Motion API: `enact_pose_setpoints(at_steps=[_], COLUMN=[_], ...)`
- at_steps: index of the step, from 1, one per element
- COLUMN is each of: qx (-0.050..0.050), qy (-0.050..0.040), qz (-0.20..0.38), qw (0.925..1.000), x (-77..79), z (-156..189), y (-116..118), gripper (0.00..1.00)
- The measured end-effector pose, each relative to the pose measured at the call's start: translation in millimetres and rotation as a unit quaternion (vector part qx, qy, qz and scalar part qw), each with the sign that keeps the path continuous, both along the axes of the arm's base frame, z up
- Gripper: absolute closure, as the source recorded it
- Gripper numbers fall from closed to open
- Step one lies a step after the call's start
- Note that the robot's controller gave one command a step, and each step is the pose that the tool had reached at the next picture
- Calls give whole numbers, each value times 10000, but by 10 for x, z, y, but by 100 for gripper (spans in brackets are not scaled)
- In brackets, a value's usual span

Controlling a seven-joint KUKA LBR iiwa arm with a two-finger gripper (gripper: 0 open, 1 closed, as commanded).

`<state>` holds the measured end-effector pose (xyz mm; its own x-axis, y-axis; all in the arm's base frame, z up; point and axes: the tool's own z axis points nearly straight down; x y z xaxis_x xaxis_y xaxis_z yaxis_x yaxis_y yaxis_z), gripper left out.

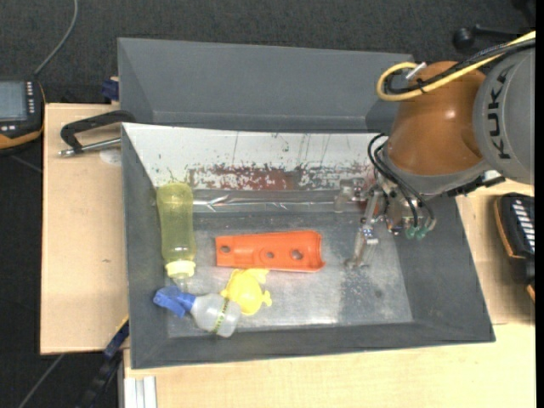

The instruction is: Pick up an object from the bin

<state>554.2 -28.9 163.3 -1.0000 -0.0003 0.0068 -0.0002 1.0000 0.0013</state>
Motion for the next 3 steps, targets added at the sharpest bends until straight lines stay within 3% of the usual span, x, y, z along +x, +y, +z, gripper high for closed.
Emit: enact_pose_setpoints(at_steps=[1,2,3], qx=[-2,-14,10], qy=[-43,-61,-51], qz=[3,352,655], qw=[10000,9994,9978], x=[18,155,168], z=[46,-147,-658], y=[0,200,435], gripper=[0,0,0])
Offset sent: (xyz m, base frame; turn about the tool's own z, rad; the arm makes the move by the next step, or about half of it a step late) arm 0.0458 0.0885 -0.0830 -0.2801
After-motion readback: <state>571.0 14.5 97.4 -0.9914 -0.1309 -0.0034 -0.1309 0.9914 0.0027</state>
